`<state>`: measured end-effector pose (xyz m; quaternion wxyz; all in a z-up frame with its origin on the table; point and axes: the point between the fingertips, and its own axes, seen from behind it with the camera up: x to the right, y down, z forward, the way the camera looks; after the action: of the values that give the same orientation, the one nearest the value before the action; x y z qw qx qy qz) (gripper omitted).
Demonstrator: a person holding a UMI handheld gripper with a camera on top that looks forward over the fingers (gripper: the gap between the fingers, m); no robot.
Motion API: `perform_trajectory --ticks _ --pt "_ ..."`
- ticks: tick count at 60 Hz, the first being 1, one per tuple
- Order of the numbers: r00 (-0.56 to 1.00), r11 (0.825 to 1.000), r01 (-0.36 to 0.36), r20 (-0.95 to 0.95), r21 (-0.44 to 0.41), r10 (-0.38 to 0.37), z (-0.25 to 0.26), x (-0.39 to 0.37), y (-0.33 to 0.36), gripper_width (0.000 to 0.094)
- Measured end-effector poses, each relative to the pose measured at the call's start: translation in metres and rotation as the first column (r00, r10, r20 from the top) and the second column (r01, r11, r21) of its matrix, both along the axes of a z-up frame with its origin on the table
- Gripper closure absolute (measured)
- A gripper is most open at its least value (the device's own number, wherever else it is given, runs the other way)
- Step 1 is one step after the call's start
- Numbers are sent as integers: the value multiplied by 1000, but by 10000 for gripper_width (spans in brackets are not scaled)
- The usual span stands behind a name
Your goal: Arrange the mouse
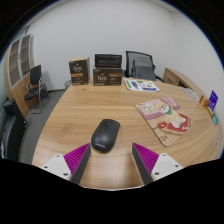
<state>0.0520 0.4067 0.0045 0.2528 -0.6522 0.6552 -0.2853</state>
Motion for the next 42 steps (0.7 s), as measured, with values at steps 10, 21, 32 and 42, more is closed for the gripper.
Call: perform_trajectory --ticks 10,21,32,42 --pt "1000 1000 -2 -8 10 2 -12 17 1 62" --pt "1000 1000 -9 -14 7 9 -19 32 1 64" --pt "1000 1000 -2 -10 21 3 -21 49 1 63" --pt "1000 999 -13 -11 29 14 -21 62 3 95"
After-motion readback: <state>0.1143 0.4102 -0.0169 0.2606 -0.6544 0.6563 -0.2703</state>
